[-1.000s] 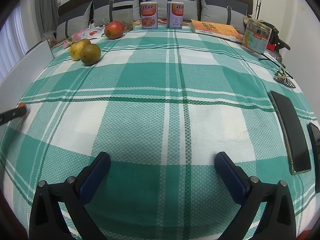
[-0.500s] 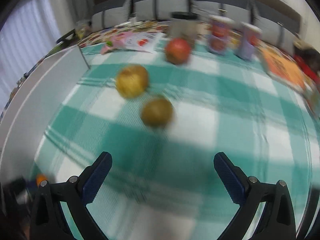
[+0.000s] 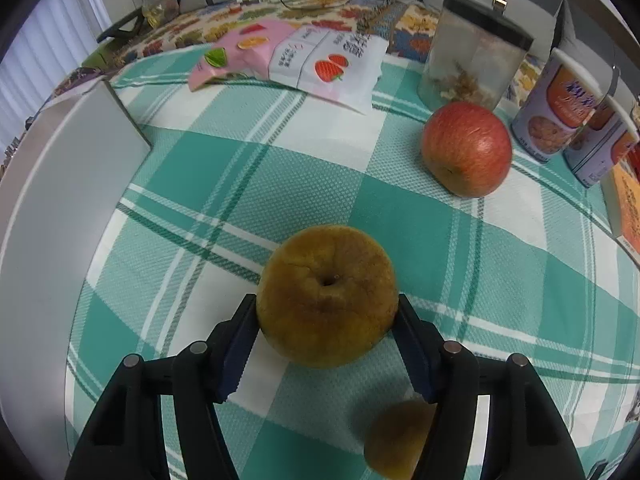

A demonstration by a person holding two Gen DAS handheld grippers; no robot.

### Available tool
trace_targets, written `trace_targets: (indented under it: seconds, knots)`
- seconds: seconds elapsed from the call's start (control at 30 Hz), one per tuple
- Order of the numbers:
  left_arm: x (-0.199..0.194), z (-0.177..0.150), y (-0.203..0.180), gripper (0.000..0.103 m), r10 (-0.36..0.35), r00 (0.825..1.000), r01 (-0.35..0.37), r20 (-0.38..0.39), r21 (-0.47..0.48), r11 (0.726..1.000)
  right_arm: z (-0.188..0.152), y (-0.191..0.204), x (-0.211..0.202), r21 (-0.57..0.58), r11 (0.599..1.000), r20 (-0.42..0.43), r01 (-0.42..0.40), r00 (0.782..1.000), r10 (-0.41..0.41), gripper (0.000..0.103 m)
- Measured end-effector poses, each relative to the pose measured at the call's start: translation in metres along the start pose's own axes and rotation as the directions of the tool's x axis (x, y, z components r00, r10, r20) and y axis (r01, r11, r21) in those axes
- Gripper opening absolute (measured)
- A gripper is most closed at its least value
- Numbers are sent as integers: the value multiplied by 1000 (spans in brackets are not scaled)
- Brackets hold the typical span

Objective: Organize fruits
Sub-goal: 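Carry the orange and pear into the white box and release them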

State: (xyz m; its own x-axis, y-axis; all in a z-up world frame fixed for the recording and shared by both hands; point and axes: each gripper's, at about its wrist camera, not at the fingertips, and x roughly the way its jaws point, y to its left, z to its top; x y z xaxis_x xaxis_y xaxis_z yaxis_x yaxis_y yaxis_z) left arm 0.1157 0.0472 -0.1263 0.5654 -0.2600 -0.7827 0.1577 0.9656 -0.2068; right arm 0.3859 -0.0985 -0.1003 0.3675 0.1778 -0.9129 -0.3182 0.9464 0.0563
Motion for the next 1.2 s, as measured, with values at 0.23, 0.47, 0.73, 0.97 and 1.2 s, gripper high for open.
trace_targets:
  seconds: [0.23,0.47,0.73,0.97,1.2]
  knots:
    - [-57,18,0,28,-128,989,135,74,-102,986,-66,24,-65,-49,975,20,-217,976,218,65]
    - [-161,61,56,28,-165,956,229,241,-263,937,-76,103,-115,-138,914,39,-381,920,390,65]
    - [-167,116,175,28,131,973,-47,190,-393,918,-20,240,-113,-343,854,48,-391,901,432,65]
    - [-81,115,242,29,199,978,-208,-68,-471,857,-19,299,-60,-463,846,-30,-263,959,282,65]
    - [-74,97,252,66,227,969,-244,-97,-526,815,-20,294,-49,-454,868,29,-203,970,242,67]
